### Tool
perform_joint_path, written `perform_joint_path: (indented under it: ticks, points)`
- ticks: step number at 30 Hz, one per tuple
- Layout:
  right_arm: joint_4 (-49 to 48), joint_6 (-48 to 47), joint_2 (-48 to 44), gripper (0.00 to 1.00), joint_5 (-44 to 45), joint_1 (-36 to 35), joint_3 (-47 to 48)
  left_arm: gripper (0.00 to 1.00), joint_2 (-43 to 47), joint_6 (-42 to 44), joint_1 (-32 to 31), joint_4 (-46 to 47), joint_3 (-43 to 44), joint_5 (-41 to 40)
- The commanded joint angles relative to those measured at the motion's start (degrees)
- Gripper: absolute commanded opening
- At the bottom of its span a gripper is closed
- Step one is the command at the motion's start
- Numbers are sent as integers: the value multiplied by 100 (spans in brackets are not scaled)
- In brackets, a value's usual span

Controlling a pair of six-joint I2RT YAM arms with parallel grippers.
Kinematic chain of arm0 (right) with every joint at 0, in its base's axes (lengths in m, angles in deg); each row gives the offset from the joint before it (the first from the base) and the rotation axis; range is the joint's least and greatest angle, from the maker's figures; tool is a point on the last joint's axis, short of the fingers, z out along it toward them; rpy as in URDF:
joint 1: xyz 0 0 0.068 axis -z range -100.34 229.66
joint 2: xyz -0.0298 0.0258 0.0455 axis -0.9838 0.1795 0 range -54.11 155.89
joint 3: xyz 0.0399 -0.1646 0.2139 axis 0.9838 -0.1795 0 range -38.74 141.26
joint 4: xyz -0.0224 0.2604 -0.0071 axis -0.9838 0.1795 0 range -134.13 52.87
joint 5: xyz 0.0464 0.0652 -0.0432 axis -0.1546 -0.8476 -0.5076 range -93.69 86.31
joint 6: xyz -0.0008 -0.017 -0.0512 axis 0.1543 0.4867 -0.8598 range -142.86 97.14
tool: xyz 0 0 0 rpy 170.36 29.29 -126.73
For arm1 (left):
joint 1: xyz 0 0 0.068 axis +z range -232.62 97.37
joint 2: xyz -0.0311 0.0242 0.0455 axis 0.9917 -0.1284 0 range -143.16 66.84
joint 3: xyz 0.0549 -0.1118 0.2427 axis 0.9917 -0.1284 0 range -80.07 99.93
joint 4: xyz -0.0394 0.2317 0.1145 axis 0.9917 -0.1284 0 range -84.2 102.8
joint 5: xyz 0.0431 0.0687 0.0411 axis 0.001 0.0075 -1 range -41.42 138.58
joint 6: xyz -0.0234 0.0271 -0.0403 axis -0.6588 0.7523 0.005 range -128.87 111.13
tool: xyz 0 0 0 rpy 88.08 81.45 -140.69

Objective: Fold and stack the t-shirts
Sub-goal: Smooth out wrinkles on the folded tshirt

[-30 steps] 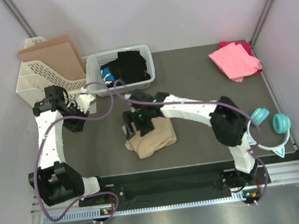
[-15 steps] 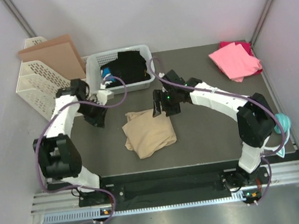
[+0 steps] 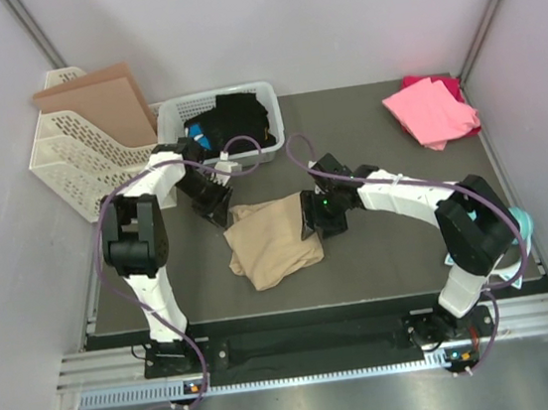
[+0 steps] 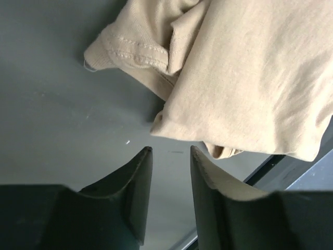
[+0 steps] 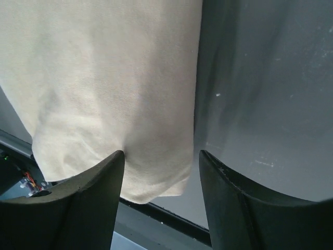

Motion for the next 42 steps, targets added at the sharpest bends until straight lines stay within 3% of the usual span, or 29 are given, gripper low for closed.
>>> perform_joint_path:
  ticks: [1, 8, 23, 27, 32, 36, 42]
  points:
    - [-404, -80, -332, 59, -100, 62, 2, 41, -109, -154, 23, 11, 80, 393]
    - [-465, -133, -314, 59, -144, 62, -68, 47, -293, -110, 23, -50, -43, 411]
    - [-518, -177, -262, 58, -258, 80, -24, 47, -689, -224, 23, 319, -325, 252]
    - [-527, -168, -288, 57, -258, 80, -59, 34, -724, -224, 14, 231, -105, 472]
    - [-571, -142, -279, 54, -275, 71, -95, 10, -724, -276, -3, 143, 185, 621]
    - [-571, -142, -297, 52, -276, 71, -103, 1, -663, -303, -38, 134, 247, 709]
    - [-589, -177, -288, 51, -258, 71, -156, 0, -417, -364, -47, -128, 684, 762]
